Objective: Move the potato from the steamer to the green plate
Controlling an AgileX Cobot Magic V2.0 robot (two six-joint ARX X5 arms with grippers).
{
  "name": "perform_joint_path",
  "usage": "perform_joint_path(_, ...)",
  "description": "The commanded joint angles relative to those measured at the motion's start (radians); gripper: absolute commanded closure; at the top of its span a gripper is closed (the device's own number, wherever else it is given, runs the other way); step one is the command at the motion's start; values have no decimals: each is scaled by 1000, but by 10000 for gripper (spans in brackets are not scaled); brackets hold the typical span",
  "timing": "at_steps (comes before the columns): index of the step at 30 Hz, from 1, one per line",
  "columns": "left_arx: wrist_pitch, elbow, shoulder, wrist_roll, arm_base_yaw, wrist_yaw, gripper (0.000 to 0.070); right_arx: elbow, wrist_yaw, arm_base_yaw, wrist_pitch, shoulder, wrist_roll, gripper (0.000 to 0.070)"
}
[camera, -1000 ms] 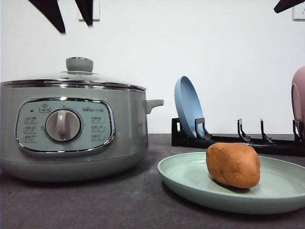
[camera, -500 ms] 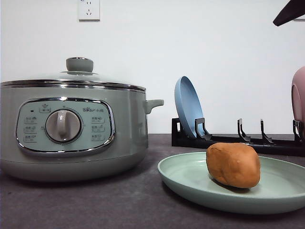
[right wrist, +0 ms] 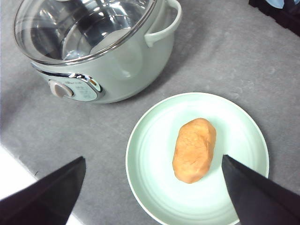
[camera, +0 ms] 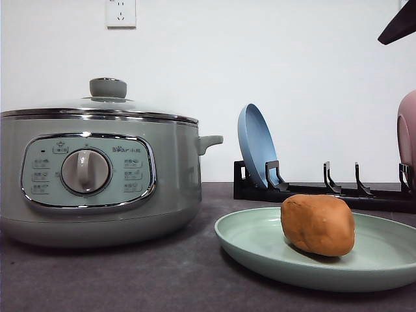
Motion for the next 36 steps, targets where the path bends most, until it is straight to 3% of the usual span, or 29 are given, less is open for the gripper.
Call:
perform_joint_path(1,3,24,6,8,-6,6,353,19,-3,8,5,6,-8,178)
perform_joint_path(2,3,24,6,8,-6,6,424,19,-3,8,4,6,-8,263)
perform_joint_path(5,3,24,6,12,-6,6,686,19,0,8,2,6,-17,654)
perform_joint_path(6,3,24,6,12,-6,6,697,19,0,8,2,6,-23,689)
perform_joint_path(30,4,24,6,10,-5,6,700,19,1,8,10,6,-23,700)
perform_joint_path(36,70,22,-52,109,38,0,700,19,1,8,10,6,-23,700)
